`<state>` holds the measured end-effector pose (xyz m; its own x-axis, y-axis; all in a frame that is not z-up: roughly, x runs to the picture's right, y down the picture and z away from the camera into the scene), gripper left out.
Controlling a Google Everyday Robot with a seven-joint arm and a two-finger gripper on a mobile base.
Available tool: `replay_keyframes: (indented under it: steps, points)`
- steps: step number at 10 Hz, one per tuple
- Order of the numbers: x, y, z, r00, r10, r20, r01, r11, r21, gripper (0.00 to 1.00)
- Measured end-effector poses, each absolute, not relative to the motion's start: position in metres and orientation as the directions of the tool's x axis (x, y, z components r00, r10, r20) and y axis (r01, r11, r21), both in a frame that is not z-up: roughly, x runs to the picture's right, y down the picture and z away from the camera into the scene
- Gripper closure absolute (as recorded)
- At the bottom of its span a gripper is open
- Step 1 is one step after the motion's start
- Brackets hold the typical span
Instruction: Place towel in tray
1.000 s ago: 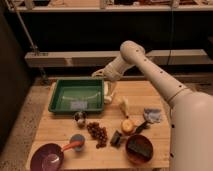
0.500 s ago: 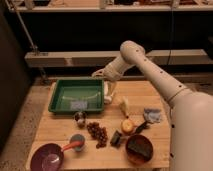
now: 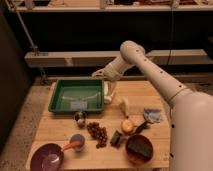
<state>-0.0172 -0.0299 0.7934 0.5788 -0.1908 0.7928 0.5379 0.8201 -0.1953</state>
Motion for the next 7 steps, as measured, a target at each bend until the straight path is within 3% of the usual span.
replay_keyframes:
  steps: [4,7]
  points:
    - [-0.006,-0.029,0.794,0.624,-0.199,0.756,0.546,0.803,-0.240,0.20]
    - [0.050,-0.022,0.795,0.715,-0.188,0.674,0.525,0.781,-0.339,0.20]
